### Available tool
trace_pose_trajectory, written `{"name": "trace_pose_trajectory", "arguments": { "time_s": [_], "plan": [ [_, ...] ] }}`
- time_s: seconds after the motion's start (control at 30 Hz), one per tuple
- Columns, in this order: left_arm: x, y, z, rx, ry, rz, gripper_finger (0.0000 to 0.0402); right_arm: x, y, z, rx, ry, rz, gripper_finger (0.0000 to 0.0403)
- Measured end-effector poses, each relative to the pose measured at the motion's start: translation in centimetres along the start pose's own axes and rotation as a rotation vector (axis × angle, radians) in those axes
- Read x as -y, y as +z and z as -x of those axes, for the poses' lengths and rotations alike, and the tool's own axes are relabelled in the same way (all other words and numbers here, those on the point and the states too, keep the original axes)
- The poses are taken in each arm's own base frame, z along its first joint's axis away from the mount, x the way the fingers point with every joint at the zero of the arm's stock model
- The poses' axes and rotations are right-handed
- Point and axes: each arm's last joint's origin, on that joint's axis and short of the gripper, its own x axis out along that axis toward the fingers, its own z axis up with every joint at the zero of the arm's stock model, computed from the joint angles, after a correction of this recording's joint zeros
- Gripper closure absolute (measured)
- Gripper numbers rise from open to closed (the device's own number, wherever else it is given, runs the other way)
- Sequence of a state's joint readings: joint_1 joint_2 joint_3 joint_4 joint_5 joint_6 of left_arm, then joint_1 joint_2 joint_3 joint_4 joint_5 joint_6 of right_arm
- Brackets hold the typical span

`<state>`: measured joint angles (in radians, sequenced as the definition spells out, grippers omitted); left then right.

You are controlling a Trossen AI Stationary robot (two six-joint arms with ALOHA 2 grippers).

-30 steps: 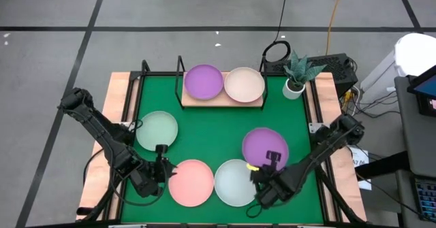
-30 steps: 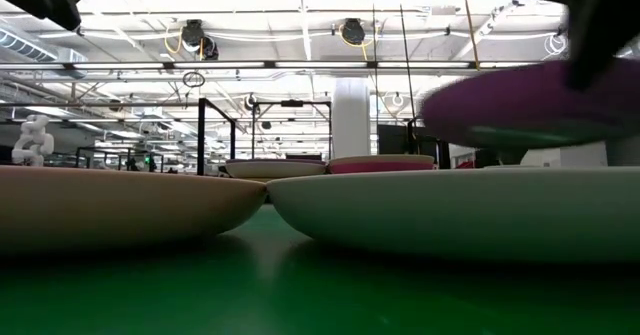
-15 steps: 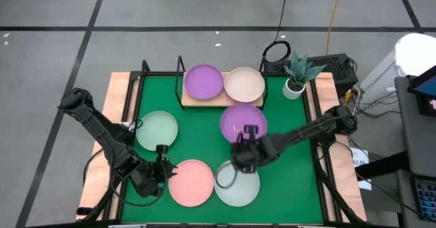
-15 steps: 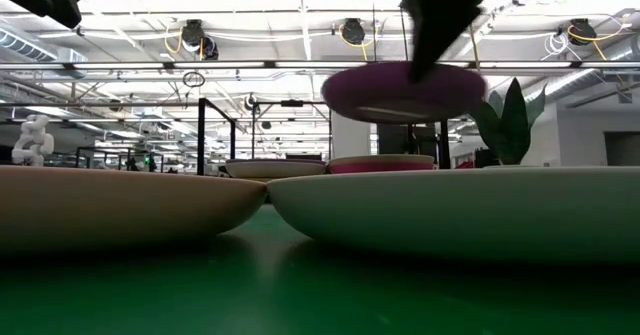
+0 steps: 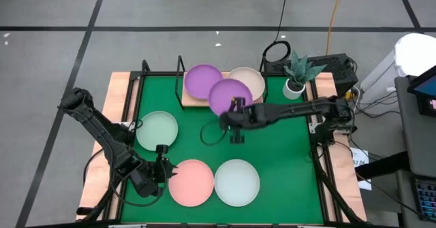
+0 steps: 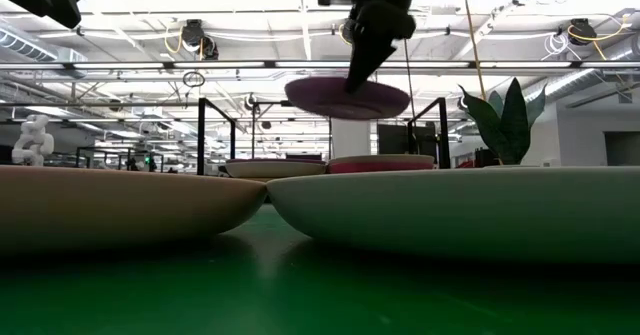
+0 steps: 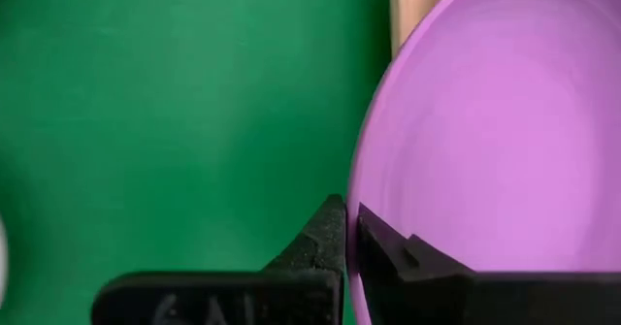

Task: Place and stack plates onto a shelf
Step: Stack the purple plate on top of the light brown plate on the shelf

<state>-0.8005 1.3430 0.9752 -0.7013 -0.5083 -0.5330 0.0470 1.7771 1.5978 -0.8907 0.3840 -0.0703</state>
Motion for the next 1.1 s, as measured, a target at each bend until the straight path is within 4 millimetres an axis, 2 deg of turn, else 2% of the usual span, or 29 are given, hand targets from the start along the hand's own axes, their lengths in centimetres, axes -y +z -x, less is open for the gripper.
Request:
{"name": "trace_pose_trajectory", "arguments": {
  "time_s": [0.27,0.5,0.87,1.1],
  "plan": [
    [0.0,0.0,0.0,0.000,-0.001,0.004,0.0298,5.4,-0.9,-2.0,-0.048,0.004,-0.112,0.0403],
    [0.5,-0.3,0.3,0.002,-0.015,0.011,0.0298,8.2,-1.8,-2.9,-0.076,-0.021,-0.186,0.0400],
    [0.9,-0.5,0.6,0.004,-0.029,0.013,0.0298,9.0,-3.8,-5.4,-0.120,-0.039,-0.234,0.0398],
    [0.9,-0.5,0.6,0.005,-0.029,0.007,0.0298,8.9,-4.4,-6.1,-0.135,-0.038,-0.237,0.0397]
  ]
}}
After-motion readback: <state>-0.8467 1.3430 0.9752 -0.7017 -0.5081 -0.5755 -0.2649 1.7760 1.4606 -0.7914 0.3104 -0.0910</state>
